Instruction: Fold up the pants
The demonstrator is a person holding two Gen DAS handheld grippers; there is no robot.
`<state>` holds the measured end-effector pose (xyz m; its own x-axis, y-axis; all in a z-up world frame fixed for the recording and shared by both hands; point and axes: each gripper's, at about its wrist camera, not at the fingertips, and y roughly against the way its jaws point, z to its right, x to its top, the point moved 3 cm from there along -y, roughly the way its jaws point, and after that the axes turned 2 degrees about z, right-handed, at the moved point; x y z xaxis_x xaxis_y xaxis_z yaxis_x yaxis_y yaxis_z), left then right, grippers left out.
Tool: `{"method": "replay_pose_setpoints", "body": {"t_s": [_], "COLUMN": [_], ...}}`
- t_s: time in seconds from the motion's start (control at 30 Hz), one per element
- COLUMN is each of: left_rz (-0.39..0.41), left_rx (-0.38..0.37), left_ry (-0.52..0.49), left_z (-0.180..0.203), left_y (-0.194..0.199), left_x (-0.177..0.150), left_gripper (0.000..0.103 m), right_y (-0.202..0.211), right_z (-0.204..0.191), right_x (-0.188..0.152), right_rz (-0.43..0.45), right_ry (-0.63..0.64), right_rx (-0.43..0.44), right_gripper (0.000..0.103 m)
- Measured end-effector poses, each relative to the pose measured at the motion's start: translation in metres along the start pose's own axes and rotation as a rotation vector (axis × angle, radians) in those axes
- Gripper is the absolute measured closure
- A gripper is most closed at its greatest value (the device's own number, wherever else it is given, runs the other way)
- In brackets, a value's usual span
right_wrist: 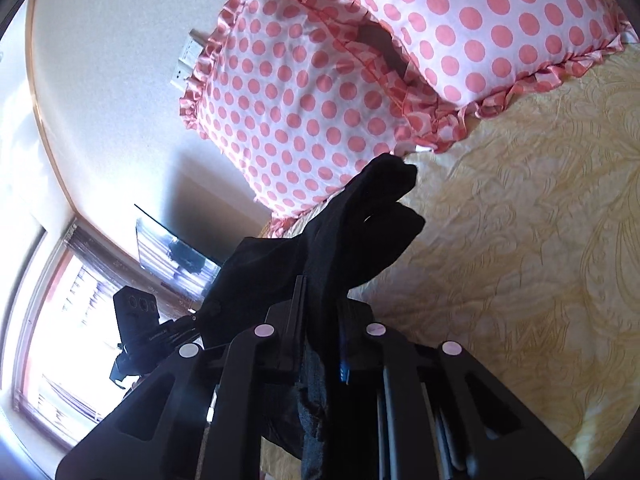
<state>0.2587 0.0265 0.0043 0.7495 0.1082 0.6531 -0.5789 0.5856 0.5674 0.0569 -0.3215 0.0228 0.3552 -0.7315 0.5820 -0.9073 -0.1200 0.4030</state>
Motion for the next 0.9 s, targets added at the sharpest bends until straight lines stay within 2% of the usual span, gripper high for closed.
{"method": "replay_pose_setpoints", "body": {"t_s": [0.1, 0.23, 0.27, 0.33, 0.4, 0.5, 0.57, 0.6, 0.7, 0.77, 0.83, 0.9], "left_rz": [-0.012, -0.086, -0.11, -0.138, -0.133, -0.07, -0.009, 0.018, 0.041, 0.002, -0.063, -0.124], "left_rx": [0.019, 0.141, 0.152, 0.149, 0.174, 0.242, 0.289, 0.27, 0.131, 0.041, -0.015, -0.005], "left_ry": [0.037, 0.08, 0.104, 0.15, 0.18, 0.171, 0.136, 0.117, 0.044, 0.003, -0.003, 0.002], "left_z": [-0.015, -0.049, -0.059, -0.074, -0.083, -0.086, -0.077, -0.069, -0.032, -0.009, 0.005, 0.009], "left_y": [-0.027, -0.06, -0.066, -0.071, -0.068, -0.046, -0.023, -0.013, 0.006, 0.002, -0.013, -0.037], "left_x": [0.015, 0.013, 0.01, 0.004, 0.001, 0.001, 0.0, -0.003, -0.02, -0.035, -0.047, -0.057], "left_gripper": [0.095, 0.095, 0.094, 0.087, 0.065, 0.056, 0.05, 0.043, 0.038, 0.036, 0.035, 0.035], "right_y": [-0.017, -0.045, -0.047, -0.047, -0.045, -0.031, -0.015, -0.01, -0.003, -0.009, -0.018, -0.028], "right_z": [0.017, 0.045, 0.049, 0.055, 0.055, 0.041, 0.023, 0.014, -0.015, -0.027, -0.032, -0.027], "right_x": [0.018, 0.014, 0.013, 0.012, 0.01, 0.005, -0.002, -0.007, -0.028, -0.042, -0.053, -0.059], "right_rz": [-0.002, -0.072, -0.08, -0.088, -0.1, -0.066, -0.02, -0.008, -0.016, -0.051, -0.096, -0.125], "right_ry": [-0.007, 0.017, 0.016, 0.009, 0.018, 0.125, 0.196, 0.215, 0.245, 0.253, 0.242, 0.246], "right_rx": [-0.052, -0.253, -0.28, -0.296, -0.333, -0.439, -0.461, -0.443, -0.327, -0.276, -0.252, -0.317], "right_gripper": [0.091, 0.091, 0.091, 0.09, 0.086, 0.081, 0.081, 0.081, 0.081, 0.08, 0.074, 0.062]}}
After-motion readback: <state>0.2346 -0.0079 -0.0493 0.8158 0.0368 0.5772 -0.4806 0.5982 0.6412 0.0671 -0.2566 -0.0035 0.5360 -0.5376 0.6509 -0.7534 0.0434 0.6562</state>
